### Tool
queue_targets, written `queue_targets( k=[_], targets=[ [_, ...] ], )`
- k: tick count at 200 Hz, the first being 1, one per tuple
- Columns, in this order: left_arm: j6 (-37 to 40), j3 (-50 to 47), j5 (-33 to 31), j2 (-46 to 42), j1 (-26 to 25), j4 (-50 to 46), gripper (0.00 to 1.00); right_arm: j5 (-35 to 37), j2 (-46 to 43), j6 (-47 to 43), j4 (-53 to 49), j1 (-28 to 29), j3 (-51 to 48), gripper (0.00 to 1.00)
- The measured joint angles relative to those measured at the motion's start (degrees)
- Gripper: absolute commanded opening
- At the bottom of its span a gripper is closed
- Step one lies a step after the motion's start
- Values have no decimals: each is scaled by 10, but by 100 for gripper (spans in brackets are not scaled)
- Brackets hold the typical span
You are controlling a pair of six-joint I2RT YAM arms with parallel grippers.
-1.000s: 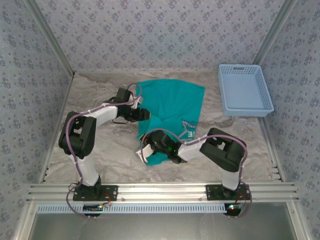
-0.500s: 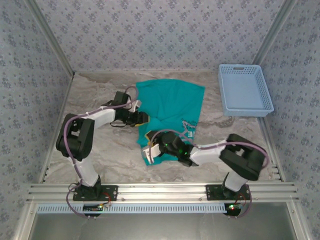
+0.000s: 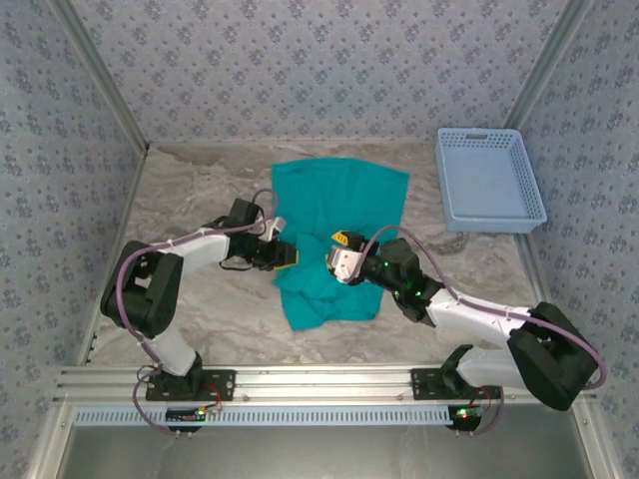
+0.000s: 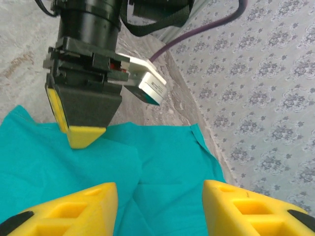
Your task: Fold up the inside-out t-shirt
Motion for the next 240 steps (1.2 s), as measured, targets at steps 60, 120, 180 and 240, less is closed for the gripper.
queue_targets(
  k=[60, 120, 180, 240],
  targets=[
    [-17, 26, -255, 13, -96, -20, 32, -9, -6, 22, -9, 0, 0, 50],
    [-82, 12, -461, -38, -99, -43, 33, -9, -30, 25, -18, -8, -5, 51],
    [-59, -10, -406, -33, -84, -18, 35, -7, -43, 27, -39, -14, -6, 53],
    [-52, -80, -250, -65, -88, 18, 12, -9, -47, 45, -66, -18, -5, 52]
  ],
)
